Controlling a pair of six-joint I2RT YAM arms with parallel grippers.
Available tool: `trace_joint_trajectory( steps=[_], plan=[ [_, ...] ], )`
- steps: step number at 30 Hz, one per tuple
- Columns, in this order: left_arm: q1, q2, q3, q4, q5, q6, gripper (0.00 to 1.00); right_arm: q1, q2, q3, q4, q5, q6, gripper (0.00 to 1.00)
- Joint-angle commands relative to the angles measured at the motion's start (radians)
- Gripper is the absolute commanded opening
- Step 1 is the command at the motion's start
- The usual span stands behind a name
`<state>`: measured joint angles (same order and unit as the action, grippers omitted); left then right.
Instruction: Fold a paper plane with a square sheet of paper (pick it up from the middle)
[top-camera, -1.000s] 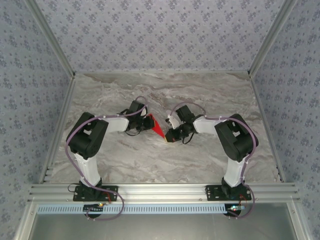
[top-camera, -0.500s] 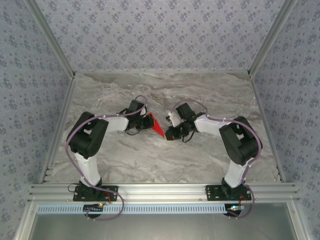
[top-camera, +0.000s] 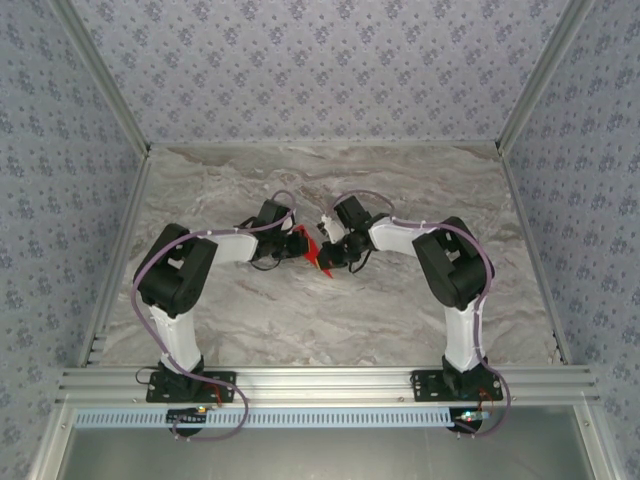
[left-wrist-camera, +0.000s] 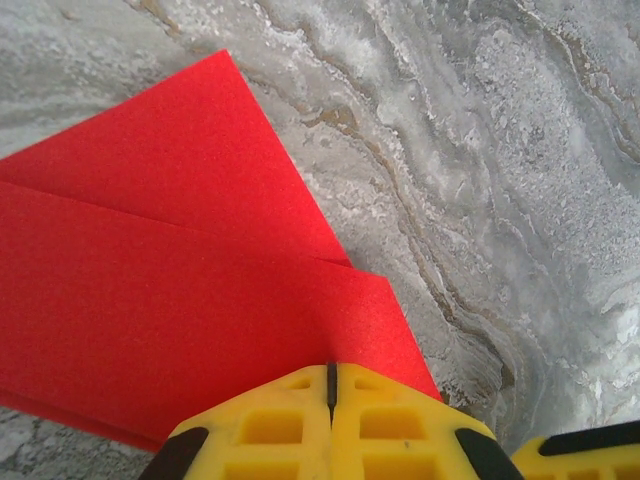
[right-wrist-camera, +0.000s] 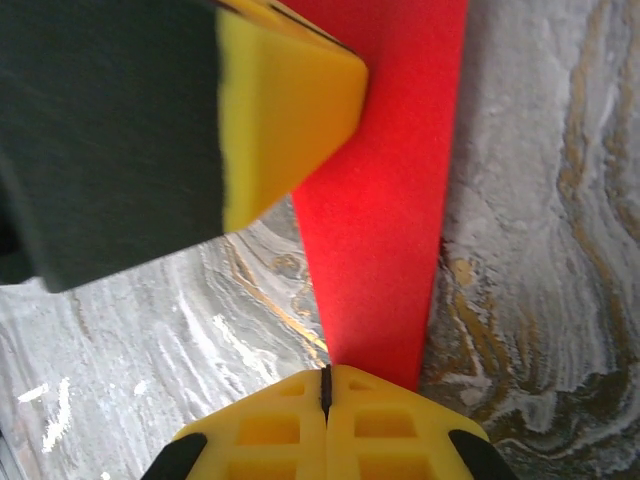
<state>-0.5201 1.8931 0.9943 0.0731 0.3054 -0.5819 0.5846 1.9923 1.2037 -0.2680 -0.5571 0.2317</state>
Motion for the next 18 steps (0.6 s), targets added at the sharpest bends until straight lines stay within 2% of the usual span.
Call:
trace_joint_trajectory(
  steps=[1,8,15,18],
  plan=[
    [-0.003,0.052,-0.002,-0.114,-0.079,0.041,0.05,-0.013,0.013,-0.049,-0.048,0.042,-0.010,0.00],
    [0.098,0.030,-0.048,-0.036,-0.038,0.013,0.19,-0.026,0.005,-0.140,-0.024,0.029,-0.013,0.00],
    [0.243,0.004,-0.138,0.128,0.027,-0.045,0.22,-0.032,0.003,-0.174,0.002,0.000,-0.003,0.00],
    [0.290,0.011,-0.137,0.147,0.033,-0.057,0.22,-0.032,0.001,-0.179,0.006,-0.007,0.000,0.00]
  ],
)
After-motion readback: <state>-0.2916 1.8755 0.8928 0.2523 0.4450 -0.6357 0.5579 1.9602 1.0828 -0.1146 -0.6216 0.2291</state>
